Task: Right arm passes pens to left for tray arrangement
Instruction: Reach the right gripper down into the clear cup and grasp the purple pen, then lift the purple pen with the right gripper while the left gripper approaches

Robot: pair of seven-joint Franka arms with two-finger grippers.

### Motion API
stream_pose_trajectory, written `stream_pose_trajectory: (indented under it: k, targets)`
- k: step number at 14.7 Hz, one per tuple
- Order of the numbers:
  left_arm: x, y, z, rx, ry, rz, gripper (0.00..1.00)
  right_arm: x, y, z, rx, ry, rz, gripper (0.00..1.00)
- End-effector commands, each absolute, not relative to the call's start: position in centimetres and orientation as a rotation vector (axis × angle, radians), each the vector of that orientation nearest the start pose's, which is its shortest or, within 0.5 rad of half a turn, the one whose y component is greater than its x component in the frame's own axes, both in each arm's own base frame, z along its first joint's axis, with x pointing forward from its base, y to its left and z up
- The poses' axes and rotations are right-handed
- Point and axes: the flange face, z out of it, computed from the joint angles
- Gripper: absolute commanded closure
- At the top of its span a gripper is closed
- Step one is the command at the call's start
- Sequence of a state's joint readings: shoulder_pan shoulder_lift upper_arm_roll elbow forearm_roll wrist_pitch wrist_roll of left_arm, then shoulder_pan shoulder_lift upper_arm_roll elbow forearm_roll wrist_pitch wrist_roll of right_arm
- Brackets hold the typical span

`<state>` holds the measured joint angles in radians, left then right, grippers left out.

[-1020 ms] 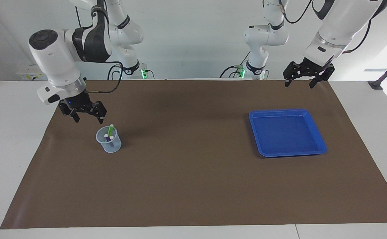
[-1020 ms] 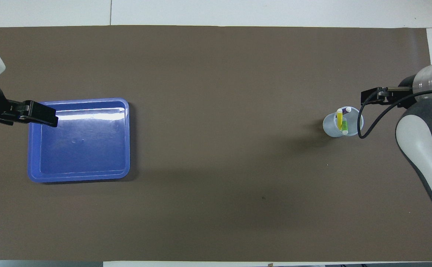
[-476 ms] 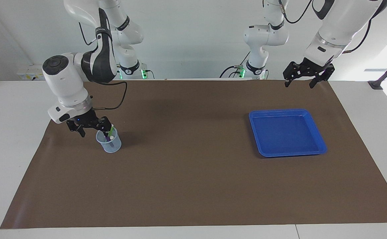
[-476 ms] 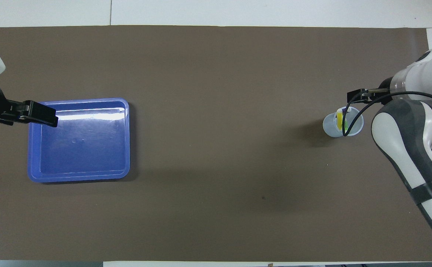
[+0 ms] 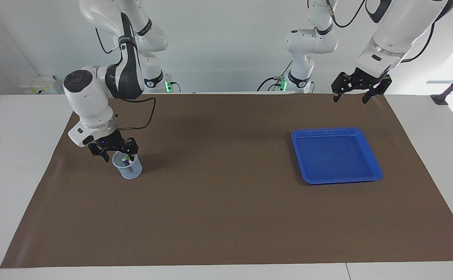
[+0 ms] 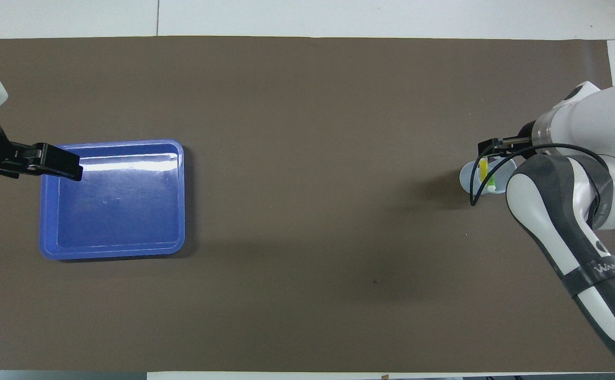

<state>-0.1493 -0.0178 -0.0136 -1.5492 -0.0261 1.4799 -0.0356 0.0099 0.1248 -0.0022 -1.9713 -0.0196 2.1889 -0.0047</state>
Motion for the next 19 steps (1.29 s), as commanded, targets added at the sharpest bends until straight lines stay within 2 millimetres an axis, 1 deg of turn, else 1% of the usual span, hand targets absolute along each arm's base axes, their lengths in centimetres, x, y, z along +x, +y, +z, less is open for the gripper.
stream_pose_trajectory:
  k: [1,2,3,4,6,7,9,11,13,14,16,18,19]
  targets:
    - [52.4,-8.6,63.9,-3.142,0.209,0.081,0.00,58.4,0.2,42.0,-3.140,-0.062,-0.169,0.38]
    - [52.4,-8.6,63.9,-3.142,0.209,0.081,0.00,58.3,0.2,42.0,-3.140,-0.059,-0.166,0.48]
    - [52.5,-8.6,63.8,-3.142,0.209,0.084,0.00,58.2,0.2,41.7,-3.140,-0.062,-0.162,0.52]
    - [52.5,-8.6,63.8,-3.142,0.209,0.084,0.00,58.0,0.2,41.5,-3.140,-0.059,-0.161,0.55]
    - [52.4,-8.6,63.9,-3.142,0.209,0.081,0.00,58.0,0.2,41.5,-3.140,-0.059,-0.166,0.56]
    - [52.5,-8.6,63.8,-3.142,0.209,0.084,0.00,57.9,0.1,41.4,-3.140,-0.057,-0.164,0.58]
    - [52.4,-8.6,63.9,-3.142,0.209,0.081,0.00,57.9,0.2,41.4,-3.140,-0.059,-0.164,0.77]
    - [52.4,-8.6,63.9,-3.142,0.209,0.081,0.00,57.7,0.3,41.3,-3.138,-0.058,-0.166,0.99]
    - [52.0,-8.8,63.7,-3.138,0.214,0.119,0.00,57.8,0.2,41.3,-3.138,-0.055,-0.171,1.00]
    - [51.8,-9.2,63.7,-3.136,0.228,0.127,0.00,57.9,0.2,41.4,-3.138,-0.055,-0.181,1.00]
    - [51.9,-9.3,63.8,-3.137,0.228,0.113,0.00,58.2,0.1,41.8,-3.136,-0.052,-0.190,1.00]
    - [52.0,-8.5,63.8,-3.140,0.200,0.115,0.00,58.5,0.2,43.2,-3.134,-0.042,-0.219,1.00]
    - [52.1,-8.6,63.8,-3.140,0.204,0.110,0.00,58.5,0.2,44.6,-3.133,-0.042,-0.238,1.00]
